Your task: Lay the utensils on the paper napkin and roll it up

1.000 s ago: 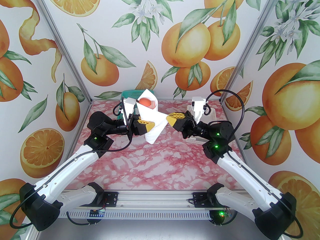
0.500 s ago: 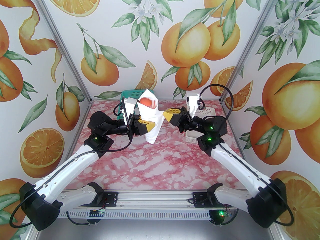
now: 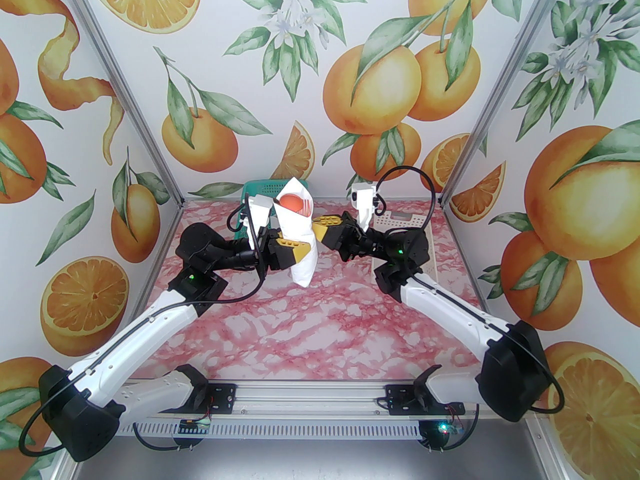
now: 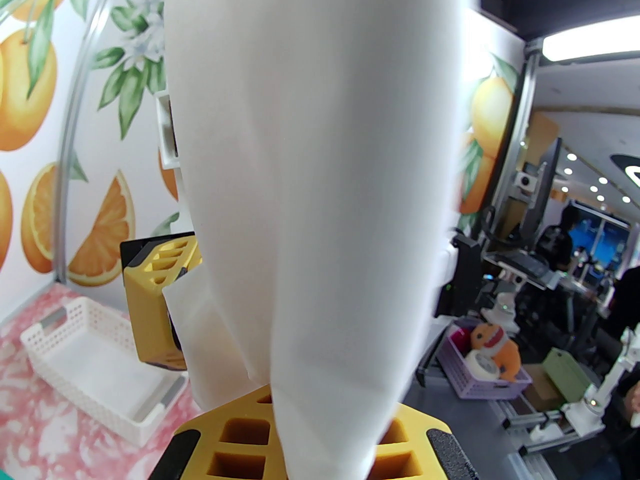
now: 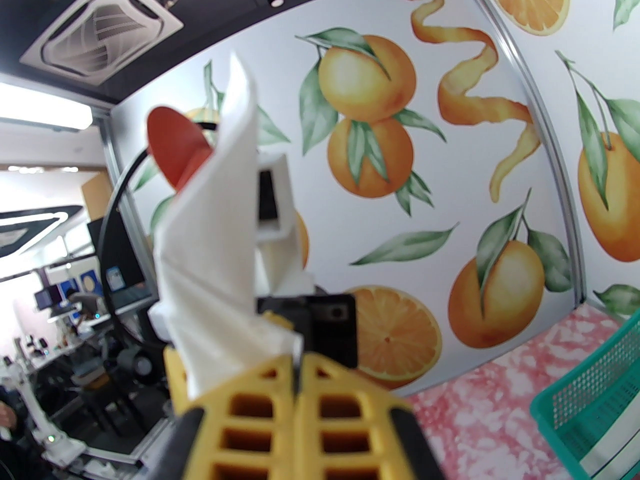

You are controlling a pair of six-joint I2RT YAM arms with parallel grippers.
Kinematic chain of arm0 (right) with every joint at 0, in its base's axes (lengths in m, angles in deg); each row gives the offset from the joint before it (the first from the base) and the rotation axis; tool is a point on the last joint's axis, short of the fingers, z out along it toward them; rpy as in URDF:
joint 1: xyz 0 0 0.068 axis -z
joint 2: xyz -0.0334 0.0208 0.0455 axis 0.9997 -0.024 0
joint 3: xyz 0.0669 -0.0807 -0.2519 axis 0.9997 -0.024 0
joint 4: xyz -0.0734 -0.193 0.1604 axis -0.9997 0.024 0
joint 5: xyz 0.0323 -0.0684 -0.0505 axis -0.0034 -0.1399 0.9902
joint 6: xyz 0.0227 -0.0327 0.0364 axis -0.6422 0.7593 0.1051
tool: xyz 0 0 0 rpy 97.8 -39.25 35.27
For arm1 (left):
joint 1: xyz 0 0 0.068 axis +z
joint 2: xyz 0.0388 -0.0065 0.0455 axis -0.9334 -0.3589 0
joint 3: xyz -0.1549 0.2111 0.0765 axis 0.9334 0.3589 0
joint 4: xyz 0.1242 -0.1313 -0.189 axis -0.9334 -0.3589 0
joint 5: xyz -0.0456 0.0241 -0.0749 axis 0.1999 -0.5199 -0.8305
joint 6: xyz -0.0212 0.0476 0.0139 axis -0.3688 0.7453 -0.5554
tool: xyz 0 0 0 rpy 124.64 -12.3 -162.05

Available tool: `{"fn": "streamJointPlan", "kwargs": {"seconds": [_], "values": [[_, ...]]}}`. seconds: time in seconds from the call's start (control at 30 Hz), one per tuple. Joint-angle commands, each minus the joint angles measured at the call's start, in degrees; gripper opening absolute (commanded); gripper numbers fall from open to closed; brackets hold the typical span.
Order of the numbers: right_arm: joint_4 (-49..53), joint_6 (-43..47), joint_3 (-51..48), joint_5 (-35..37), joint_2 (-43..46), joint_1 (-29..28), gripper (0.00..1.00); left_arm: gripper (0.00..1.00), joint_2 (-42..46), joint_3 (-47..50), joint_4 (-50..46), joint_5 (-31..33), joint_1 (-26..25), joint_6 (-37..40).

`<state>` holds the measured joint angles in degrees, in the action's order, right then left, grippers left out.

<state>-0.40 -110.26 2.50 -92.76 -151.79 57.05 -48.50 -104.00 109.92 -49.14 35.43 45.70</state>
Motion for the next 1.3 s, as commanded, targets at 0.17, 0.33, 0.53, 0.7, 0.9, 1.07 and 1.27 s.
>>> {"fn": "streamJointPlan", "kwargs": {"seconds": [0.17,0.33,0.53,0.7,0.9,1.07,1.27], "values": [[-3.2,0.1,3.1,2.8,-4.3,-1.9,0.00,0.00,0.6,-0.2,2.0,0.1,-0.4,1.2],[-7.2,-2.3,5.1,2.9,-7.3,-2.8,0.00,0.00,0.7,0.1,2.0,0.6,-0.4,1.4],[-11.2,-4.8,6.1,4.5,-9.1,-2.9,0.10,0.00,0.9,0.9,2.2,2.0,-0.4,1.5],[-7.6,-4.0,6.4,5.7,-9.5,-1.3,0.27,0.00,1.1,1.2,1.8,3.9,-0.2,2.0],[-4.0,-4.1,3.2,6.4,-7.3,5.7,0.39,0.00,1.8,1.5,-0.1,6.4,0.4,2.6],[6.3,0.1,-2.3,6.1,0.2,13.2,0.49,0.00,2.8,2.7,-2.5,9.4,1.9,3.0],[24.5,6.5,-7.5,5.2,12.8,20.4,0.65,0.00,3.4,5.3,-4.1,12.9,4.1,2.4]]}}
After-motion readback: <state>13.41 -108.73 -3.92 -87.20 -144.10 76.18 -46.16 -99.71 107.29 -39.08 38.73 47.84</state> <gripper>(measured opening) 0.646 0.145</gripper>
